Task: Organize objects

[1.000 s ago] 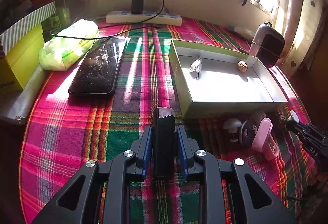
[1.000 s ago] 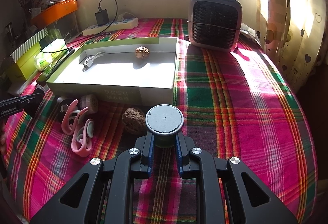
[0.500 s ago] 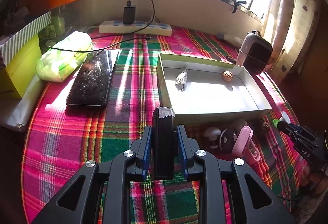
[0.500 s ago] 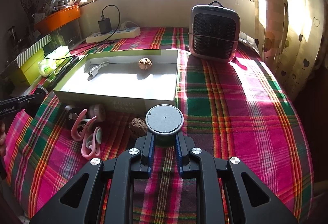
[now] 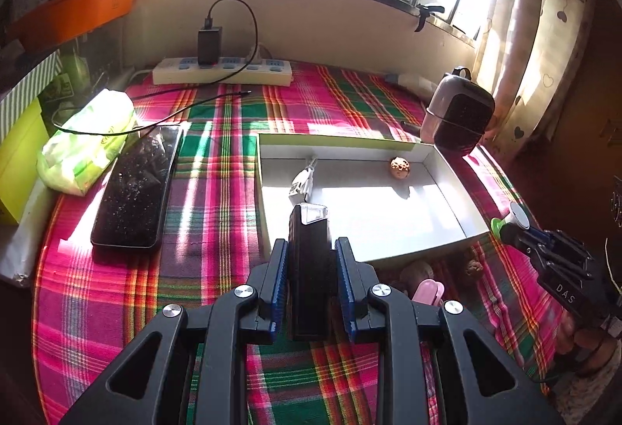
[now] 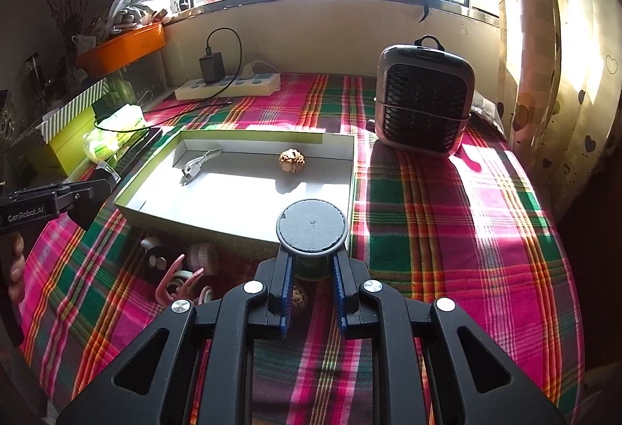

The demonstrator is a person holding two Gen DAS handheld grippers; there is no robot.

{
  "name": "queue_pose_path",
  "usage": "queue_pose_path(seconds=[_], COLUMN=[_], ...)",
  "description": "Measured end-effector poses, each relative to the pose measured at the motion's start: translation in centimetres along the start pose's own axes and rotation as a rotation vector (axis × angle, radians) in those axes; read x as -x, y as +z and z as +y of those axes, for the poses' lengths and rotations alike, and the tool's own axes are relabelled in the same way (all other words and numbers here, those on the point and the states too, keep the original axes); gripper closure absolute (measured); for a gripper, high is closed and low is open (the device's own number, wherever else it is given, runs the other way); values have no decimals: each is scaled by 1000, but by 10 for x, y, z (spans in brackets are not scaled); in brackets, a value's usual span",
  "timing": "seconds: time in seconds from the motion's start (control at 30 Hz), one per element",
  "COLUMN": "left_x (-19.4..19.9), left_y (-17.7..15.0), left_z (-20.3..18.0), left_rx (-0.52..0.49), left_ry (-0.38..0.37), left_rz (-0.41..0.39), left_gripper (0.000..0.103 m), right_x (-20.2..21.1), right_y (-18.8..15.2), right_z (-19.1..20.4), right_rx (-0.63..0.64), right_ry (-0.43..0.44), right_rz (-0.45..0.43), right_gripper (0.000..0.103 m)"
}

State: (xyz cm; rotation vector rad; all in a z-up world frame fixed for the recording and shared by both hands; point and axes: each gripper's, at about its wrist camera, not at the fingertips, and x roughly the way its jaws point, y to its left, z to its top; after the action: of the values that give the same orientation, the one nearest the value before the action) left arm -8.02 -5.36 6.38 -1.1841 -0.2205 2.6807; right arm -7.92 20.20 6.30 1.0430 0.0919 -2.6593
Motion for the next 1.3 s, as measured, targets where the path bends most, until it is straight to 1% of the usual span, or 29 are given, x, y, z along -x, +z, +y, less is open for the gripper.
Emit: queue_pose_path(seconds=[0.2, 0.5, 0.9, 1.23, 1.3], left_x=[-16, -42, -84, -112, -117], left_y=[14, 31, 53, 66, 68], left_z=[-8, -15, -20, -19, -21], left_rx=[-2, -2, -19, -4, -5], left_ry=[-36, -63, -60, -63, -64], left_rz=[19, 45, 83, 115, 122], left_gripper=[81, 81, 81, 81, 81], right_x=[-13, -42, -85, -115, -120], right_y=[16, 37, 63, 72, 74], right_z=[1, -1, -7, -5, -5], right_rx=[3, -1, -9, 18, 24], right_ry=[7, 16, 25, -25, -24], right_rz=[-4, 18, 57, 98, 106], right_gripper=[85, 85, 85, 85, 85])
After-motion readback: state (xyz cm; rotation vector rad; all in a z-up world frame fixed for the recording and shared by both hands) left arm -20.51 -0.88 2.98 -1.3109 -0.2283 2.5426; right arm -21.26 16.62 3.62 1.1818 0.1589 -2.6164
